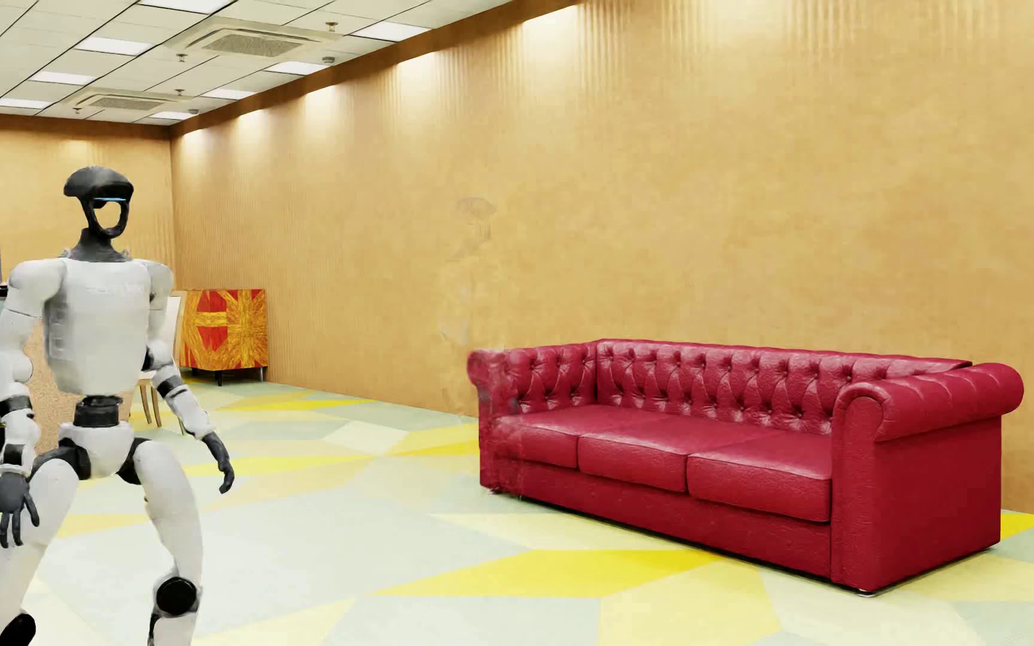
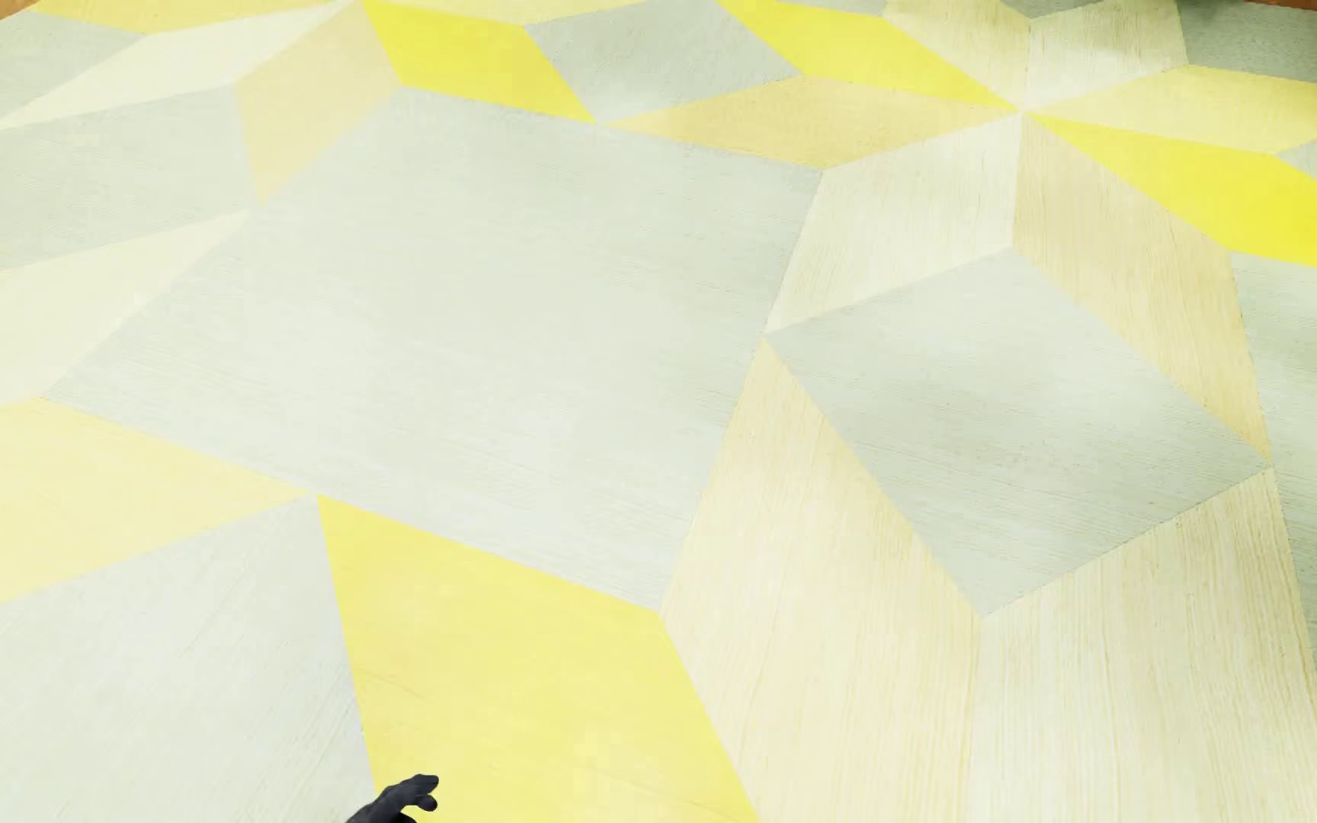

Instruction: Approach sofa

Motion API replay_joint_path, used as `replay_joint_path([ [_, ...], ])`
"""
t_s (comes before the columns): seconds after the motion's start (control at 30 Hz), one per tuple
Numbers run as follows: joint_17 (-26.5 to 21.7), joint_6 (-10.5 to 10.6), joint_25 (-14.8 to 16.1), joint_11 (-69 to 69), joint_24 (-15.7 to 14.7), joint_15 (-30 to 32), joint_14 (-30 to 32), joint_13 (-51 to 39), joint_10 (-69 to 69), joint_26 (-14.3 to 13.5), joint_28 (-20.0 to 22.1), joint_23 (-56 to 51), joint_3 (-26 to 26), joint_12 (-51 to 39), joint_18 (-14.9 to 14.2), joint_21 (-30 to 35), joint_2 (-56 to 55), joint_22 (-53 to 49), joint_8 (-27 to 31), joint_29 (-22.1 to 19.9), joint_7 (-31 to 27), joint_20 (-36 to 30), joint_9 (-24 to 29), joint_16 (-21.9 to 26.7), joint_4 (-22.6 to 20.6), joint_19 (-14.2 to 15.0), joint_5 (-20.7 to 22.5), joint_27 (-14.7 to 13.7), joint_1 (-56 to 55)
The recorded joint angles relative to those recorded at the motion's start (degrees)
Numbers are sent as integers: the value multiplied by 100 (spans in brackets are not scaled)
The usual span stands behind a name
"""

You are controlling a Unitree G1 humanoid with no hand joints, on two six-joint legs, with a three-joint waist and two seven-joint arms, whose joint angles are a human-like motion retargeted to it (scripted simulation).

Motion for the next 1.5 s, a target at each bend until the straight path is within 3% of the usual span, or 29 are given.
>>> replay_joint_path([
  [0.03, -72, 1, 10, 387, 117, 452, -85, 127, -153, -32, -144, -80, 70, -54, 55, -226, 163, 72, 7, -102, -311, -308, 7, 0, -406, -53, -482, -70, -23],
  [0.07, -178, -20, 26, 866, 183, 912, -180, 283, -238, -122, -275, -226, 109, -94, 92, -321, 181, 83, 381, -97, -636, -578, 25, 11, -798, -442, -997, -183, -37],
  [0.1, -237, -65, 35, 1332, 119, 1140, -286, 399, -242, -179, -421, -332, 71, -130, 154, -367, -79, 74, 1358, -80, -1039, -719, 57, 36, -1140, -970, -1353, -292, -69],
  [0.13, -215, -99, 31, 1802, -21, 914, -417, 462, -128, -154, -489, -383, -72, -161, 238, -398, -737, 14, 3149, -22, -1558, -748, 103, 76, -1399, -1020, -1148, -358, -154],
  [0.2, 3, -114, -55, 2780, -305, 48, -578, 432, -4, 9, -220, -406, -249, -200, 336, -463, -1873, -192, 6250, 37, -2428, -642, 140, 136, -1751, -598, 292, -312, -298],
  [0.27, 191, -118, -259, 3742, -561, -264, -563, 360, -214, 95, 84, -545, -272, -253, 363, -378, -2628, -356, 7936, 151, -3079, -566, 130, 198, -2068, -214, 1845, -363, -274],
  [0.3, 258, -126, -425, 4083, -660, -382, -565, 372, -278, 105, 117, -699, -274, -309, 360, -312, -2975, -417, 8277, 210, -3405, -576, 126, 252, -2188, -163, 2392, -444, -259],
  [0.33, 339, -138, -552, 4265, -729, -522, -580, 437, -309, 104, 108, -928, -295, -409, 358, -350, -3361, -430, 8303, 213, -3764, -624, 126, 326, -2314, -275, 2664, -547, -258],
  [0.4, 523, -170, -774, 3964, -742, -764, -632, 696, -359, 127, 166, -1481, -397, -657, 361, -589, -4120, -308, 7673, 115, -4572, -749, 127, 439, -2626, -854, 2531, -720, -221],
  [0.43, 601, -180, -837, 3464, -709, -855, -690, 851, -369, 172, 199, -1728, -461, -776, 376, -723, -4399, -166, 7380, 112, -4956, -791, 119, 465, -2775, -898, 2511, -812, -165],
  [0.53, 593, -160, -1084, 484, -593, -445, -944, 1020, -467, 425, 367, -1913, -559, -882, 305, -821, -4689, 293, 7261, 430, -5830, -784, 55, 504, -2983, -277, 3103, -841, 177],
  [0.6, 474, -118, -1513, -1522, -551, 186, -985, 863, -550, 536, 303, -1648, -560, -671, 247, -699, -4405, 608, 7743, 856, -6127, -784, -13, 592, -2944, 288, 3534, -594, 513],
  [0.67, 511, -102, -2023, -1084, -443, 651, -820, 743, 70, 600, 256, -1367, -529, -336, 165, -647, -4252, 900, 7512, 1049, -6396, -869, -16, 771, -2838, -924, 3625, -504, 664],
  [0.7, 702, -65, -2076, -767, -445, 337, -419, 660, 791, 666, 381, -1255, -529, -126, -29, -798, -4123, 1013, 7356, 889, -6447, -791, 9, 839, -2752, -1094, 3627, -423, 543],
  [0.77, 1088, -15, -1733, -201, -598, -385, 1072, 553, 2775, 846, 578, -1176, -523, 254, -1883, -1179, -3806, 1151, 7008, 626, -6776, -488, 61, 813, -2751, -1145, 3497, -483, -155],
  [0.8, 1166, 2, -1633, -38, -606, -695, 1653, 527, 3821, 881, 417, -1264, -533, 356, -1934, -1181, -3591, 1184, 6751, 606, -6825, -496, 85, 854, -2887, -1157, 3389, -657, -620],
  [0.87, 1202, 76, -1548, 76, -437, -1220, 1408, 413, 5348, 712, -282, -1542, -479, 529, -1965, -1038, -2988, 1027, 6275, 533, -6945, -791, 142, 1106, -2571, -1152, 3319, -974, -1607],
  [0.9, 1187, 130, -1530, 31, -445, -1425, 1448, 251, 5640, 647, -342, -1632, -395, 662, -1814, -952, -2658, 800, 6130, 519, -6892, -729, 163, 1139, -2238, -1140, 3356, -1033, -2106],
  [0.97, 1117, 209, -1577, -46, -762, -1804, 1172, -241, 5223, 569, 126, -1698, -149, 1026, -1144, -682, -2100, 269, 6026, 593, -6468, -177, 172, 873, -1654, -1097, 3490, -983, -2875],
  [1.07, 845, 198, -1859, -94, -1226, -2336, 779, -1179, 2350, 398, 579, -1831, 234, 1526, -743, 108, -1496, -235, 6248, 773, -5636, 422, 127, 256, -1348, -985, 3612, -1014, -3149],
  [1.1, 738, 157, -1873, -233, -1221, -2435, 1019, -1475, 849, 416, 549, -1878, 332, 1632, -775, 393, -1273, -277, 6367, 790, -5540, 506, 96, 61, -1472, -938, 3604, -1074, -2990],
  [1.17, 549, 38, -1715, -438, -1092, -2583, 1571, -1954, -1369, 563, 418, -1941, 475, 1768, -1458, 969, -807, -141, 6600, 828, -5651, 653, 55, -303, -1636, -796, 3504, -1205, -2544],
  [1.2, 443, 1, -1615, -415, -1029, -2581, 2136, -2135, -1371, 651, 300, -1929, 496, 1783, -1035, 1268, -624, 20, 6673, 821, -5203, 676, 53, -460, -1565, -702, 3409, -1297, -2415],
  [1.23, 347, -63, -1470, -198, -890, -2465, 2305, -2231, -989, 756, 82, -1852, 527, 1723, -259, 1481, -480, 293, 6788, 748, -5082, 592, 90, -566, -1691, -575, 3225, -1313, -2387],
  [1.27, 371, -148, -1280, 278, -691, -2160, 1888, -2203, -497, 895, -123, -1667, 551, 1640, -90, 1556, -461, 585, 6839, 581, -5007, 493, 147, -577, -1777, -438, 3047, -1217, -2350],
  [1.33, 663, -281, -872, 1692, -295, -761, 1127, -2071, 246, 1095, -472, -936, 575, 1445, -72, 1601, -893, 882, 7018, 311, -4880, 369, 254, -527, -1834, -176, 2805, -762, -2199],
  [1.4, 754, -379, -935, 3438, -243, 67, 726, -2195, 270, 835, -601, -110, 572, 1343, -12, 2267, -1755, 646, 7226, 855, -4586, 479, 321, -542, -1869, 340, 2427, -453, -1759],
  [1.43, 683, -454, -1089, 4126, -275, -27, 576, -2223, 193, 686, -431, 166, 547, 1260, 15, 2677, -2174, 497, 7173, 1304, -4448, 574, 366, -505, -1953, 288, 2052, -499, -1484],
  [1.5, 502, -622, -944, 4783, -372, -280, 315, -1863, 118, 586, 225, 267, 386, 825, 7, 2703, -2933, 421, 6903, 1398, -4404, 763, 435, -274, -2143, -161, 1442, -530, -1074],
])
